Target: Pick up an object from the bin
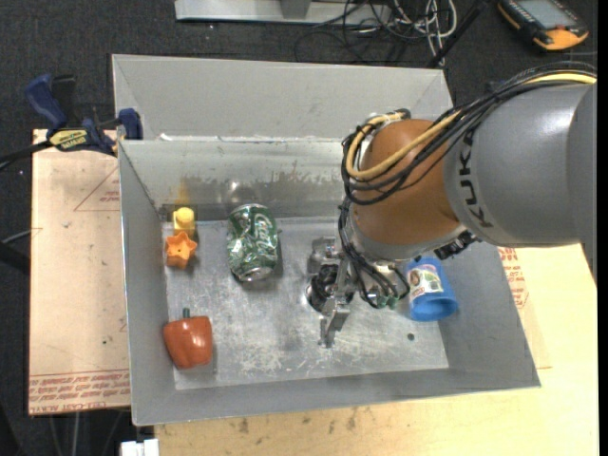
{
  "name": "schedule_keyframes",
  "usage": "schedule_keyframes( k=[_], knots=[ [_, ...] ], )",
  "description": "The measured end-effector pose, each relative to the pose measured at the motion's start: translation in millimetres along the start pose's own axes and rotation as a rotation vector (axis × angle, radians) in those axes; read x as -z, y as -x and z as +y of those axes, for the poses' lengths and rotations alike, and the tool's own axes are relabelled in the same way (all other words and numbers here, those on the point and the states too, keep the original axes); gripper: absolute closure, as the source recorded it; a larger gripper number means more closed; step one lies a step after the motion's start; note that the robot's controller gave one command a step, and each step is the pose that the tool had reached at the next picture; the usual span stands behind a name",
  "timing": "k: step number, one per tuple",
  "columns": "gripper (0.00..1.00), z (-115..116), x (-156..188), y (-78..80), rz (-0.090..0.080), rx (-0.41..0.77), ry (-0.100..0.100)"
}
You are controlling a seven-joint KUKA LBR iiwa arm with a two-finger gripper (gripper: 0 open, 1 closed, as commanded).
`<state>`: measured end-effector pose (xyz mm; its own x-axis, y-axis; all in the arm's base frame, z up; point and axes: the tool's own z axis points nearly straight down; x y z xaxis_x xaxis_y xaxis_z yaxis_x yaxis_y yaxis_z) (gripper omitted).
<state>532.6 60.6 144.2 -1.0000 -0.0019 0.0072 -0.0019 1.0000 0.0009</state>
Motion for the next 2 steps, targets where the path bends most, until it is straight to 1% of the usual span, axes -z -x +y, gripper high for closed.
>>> schedule_keyframes(
  k=[1, 2],
  knots=[
    [0.0, -0.2, 3.7, 1.9, -0.007, -0.001, 0.0],
    [1.0, -19.4, -35.8, 39.5, -0.009, 0.039, 0.0]
  ],
)
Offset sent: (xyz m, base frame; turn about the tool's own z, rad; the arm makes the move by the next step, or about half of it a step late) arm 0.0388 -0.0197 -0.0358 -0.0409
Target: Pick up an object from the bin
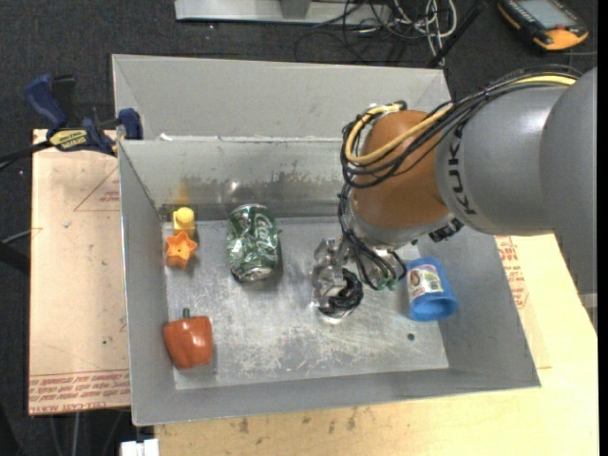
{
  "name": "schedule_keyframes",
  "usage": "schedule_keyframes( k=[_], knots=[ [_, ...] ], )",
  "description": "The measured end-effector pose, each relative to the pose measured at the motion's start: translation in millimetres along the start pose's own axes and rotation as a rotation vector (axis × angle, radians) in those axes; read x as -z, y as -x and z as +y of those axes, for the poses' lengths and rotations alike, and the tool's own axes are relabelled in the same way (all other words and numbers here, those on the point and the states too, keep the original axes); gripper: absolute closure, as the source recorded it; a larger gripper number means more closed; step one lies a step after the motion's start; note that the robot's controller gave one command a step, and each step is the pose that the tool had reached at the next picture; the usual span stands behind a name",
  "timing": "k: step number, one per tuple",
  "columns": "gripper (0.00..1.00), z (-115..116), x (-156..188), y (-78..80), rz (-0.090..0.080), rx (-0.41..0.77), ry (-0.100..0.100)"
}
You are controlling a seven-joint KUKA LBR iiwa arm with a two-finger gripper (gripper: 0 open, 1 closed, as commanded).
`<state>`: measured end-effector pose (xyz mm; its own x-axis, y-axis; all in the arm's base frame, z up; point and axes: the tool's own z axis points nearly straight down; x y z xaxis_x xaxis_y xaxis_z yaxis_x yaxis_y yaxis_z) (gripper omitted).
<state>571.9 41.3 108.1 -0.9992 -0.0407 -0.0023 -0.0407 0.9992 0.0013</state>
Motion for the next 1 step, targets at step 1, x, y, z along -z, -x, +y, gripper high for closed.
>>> schedule_keyframes(
  k=[1],
  knots=[
    [1.0, 0.0, 0.0, 0.0, 0.0, 0.0, 0.0]
  ],
)
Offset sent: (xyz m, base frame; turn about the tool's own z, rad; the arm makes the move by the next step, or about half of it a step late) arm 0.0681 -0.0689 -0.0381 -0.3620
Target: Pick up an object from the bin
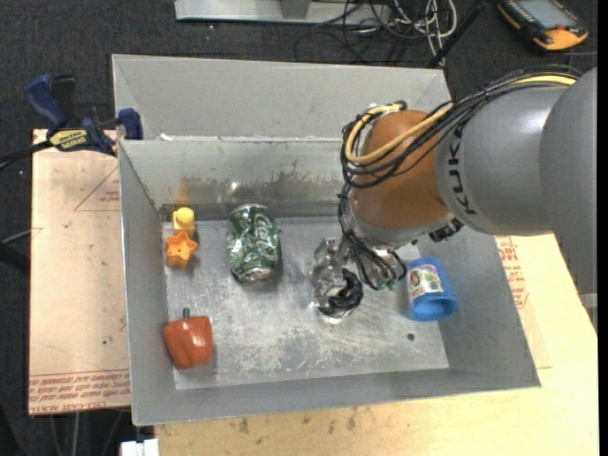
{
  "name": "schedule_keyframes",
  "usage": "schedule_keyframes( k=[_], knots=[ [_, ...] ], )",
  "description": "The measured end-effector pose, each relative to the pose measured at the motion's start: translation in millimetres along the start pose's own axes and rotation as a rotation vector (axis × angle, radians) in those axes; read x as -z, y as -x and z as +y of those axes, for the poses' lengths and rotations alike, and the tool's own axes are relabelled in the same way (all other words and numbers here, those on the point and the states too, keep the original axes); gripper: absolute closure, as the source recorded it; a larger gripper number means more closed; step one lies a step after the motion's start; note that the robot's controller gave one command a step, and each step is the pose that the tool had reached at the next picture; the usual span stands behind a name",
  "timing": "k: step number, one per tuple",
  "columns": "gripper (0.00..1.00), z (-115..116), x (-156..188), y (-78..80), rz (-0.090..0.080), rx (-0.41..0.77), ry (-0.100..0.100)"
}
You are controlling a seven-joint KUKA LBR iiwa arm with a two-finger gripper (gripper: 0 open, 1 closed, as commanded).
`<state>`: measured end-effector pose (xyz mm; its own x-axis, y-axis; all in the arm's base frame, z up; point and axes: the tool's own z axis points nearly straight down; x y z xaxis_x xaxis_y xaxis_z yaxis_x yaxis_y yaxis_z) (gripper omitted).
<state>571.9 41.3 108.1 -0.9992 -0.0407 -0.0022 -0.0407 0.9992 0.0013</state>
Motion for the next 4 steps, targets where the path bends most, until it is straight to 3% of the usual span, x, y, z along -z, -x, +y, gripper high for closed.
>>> schedule_keyframes(
  k=[1, 2, 3, 4],
  knots=[
    [0.0, -73.7, -36.5, 67.7, -0.006, 0.355, -0.002],
    [0.0, -71.9, -36.2, 67.3, -0.005, 0.358, -0.001],
    [0.0, -71.3, -36.4, 70.8, -0.002, 0.483, 0.0],
    [0.0, -103.8, -16.0, 45.0, 0.002, 0.57, 0.002]
  ],
)
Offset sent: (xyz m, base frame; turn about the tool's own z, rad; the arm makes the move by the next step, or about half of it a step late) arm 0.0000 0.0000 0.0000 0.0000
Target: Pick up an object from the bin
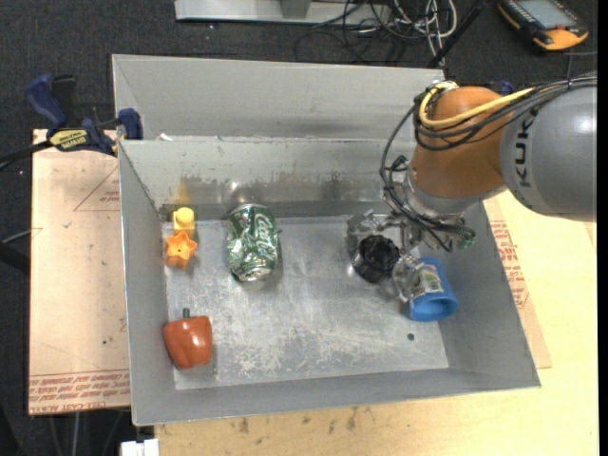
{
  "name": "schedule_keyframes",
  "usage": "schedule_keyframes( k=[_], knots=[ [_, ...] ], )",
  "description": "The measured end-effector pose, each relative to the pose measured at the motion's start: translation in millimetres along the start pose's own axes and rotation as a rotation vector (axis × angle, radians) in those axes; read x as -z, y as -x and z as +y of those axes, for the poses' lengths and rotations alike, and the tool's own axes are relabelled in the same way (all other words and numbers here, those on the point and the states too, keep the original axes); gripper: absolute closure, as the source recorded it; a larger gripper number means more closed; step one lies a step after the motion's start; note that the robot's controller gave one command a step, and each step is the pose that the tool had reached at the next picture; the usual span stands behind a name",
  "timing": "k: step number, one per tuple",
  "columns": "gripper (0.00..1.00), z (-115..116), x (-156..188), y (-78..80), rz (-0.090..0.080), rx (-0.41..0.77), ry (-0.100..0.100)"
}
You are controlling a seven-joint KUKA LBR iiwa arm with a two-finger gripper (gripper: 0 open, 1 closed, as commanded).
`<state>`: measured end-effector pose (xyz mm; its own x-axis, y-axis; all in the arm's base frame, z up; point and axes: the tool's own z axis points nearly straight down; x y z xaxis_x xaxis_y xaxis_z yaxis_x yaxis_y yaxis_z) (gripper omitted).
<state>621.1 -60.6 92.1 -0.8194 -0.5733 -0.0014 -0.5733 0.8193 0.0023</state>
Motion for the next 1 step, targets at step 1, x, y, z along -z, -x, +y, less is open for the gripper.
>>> schedule_keyframes(
  k=[1],
  knots=[
    [1.0, -45.9, 11.5, 11.2, -0.036, 0.185, 0.021]
  ],
)
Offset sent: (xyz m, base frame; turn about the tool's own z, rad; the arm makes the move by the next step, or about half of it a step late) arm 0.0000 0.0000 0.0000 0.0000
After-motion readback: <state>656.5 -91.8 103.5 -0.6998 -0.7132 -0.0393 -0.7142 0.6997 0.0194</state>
